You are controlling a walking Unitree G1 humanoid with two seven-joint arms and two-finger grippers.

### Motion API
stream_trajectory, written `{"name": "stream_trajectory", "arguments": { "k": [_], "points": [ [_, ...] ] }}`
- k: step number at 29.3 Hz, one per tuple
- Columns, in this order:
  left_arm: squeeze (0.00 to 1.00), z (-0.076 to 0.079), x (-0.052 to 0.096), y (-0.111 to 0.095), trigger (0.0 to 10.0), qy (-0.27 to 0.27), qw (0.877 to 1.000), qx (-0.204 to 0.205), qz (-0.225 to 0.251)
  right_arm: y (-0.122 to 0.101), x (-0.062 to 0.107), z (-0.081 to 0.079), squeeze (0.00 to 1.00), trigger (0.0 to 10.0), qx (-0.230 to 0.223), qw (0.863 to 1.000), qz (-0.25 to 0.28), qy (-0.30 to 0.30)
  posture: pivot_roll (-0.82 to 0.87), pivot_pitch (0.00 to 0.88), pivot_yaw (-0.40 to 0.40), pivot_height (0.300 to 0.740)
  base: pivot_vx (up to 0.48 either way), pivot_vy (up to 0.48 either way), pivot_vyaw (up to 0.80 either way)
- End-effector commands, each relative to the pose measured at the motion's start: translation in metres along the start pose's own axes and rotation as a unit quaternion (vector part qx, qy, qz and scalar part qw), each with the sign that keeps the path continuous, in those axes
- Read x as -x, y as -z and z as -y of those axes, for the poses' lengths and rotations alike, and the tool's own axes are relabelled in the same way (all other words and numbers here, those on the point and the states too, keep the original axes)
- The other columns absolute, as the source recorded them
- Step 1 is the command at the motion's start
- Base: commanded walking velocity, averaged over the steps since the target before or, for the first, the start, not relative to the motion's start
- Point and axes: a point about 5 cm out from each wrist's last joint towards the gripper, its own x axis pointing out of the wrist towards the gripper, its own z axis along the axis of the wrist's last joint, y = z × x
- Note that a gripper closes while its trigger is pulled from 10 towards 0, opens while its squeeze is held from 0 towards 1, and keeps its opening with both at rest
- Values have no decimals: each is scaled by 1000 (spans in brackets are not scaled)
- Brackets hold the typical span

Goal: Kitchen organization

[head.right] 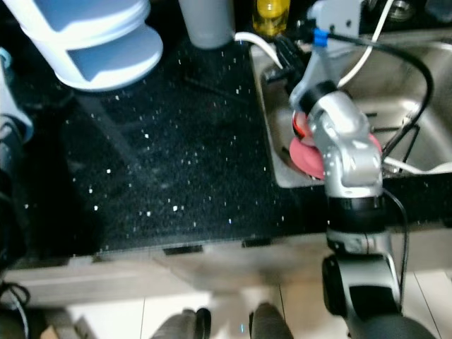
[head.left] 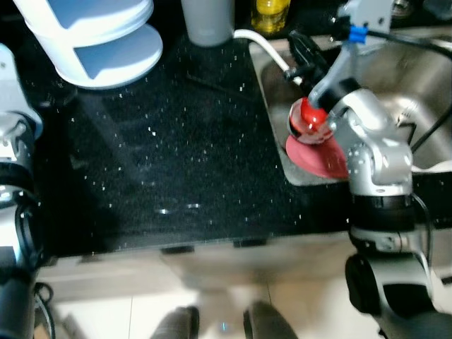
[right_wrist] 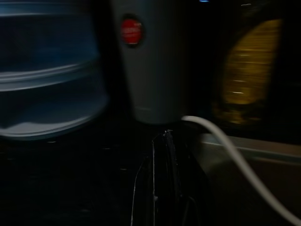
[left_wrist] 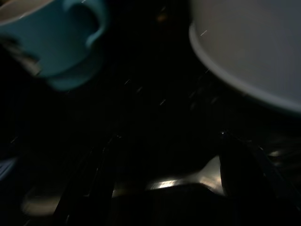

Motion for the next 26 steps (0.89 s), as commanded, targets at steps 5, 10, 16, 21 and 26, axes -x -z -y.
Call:
{"name": "stream_trajectory", "arguments": {
  "k": [5, 10, 16, 21, 26],
  "points": [
    [0, -12, 1, -13, 10000, 1, 998, -51, 35, -11, -12, -21, 0, 10000, -38, 996, 35, -77, -87, 270, 4, 740, 0, 0, 0],
    [0, -24, 4, -34, 10000, 2, 998, 20, 62, -8, -20, -34, 0, 10000, -46, 993, 29, -101, -68, 260, -13, 740, 0, 0, 0],
    [0, -47, 7, -28, 10000, -26, 992, 112, 50, -13, -22, -33, 0, 10000, -45, 993, 36, -106, -71, 254, -17, 740, 0, 0, 0],
    [0, -51, 8, -16, 10000, 12, 983, 184, 3, -15, -22, -30, 0, 10000, -40, 993, 38, -107, -67, 238, -11, 740, 0, 0, 0],
    [0, -19, 9, 7, 10000, 132, 968, 188, -96, -15, -20, -25, 0, 10000, -31, 994, 39, -100, -70, 227, 0, 740, 0, 0, 0]
  ]
}}
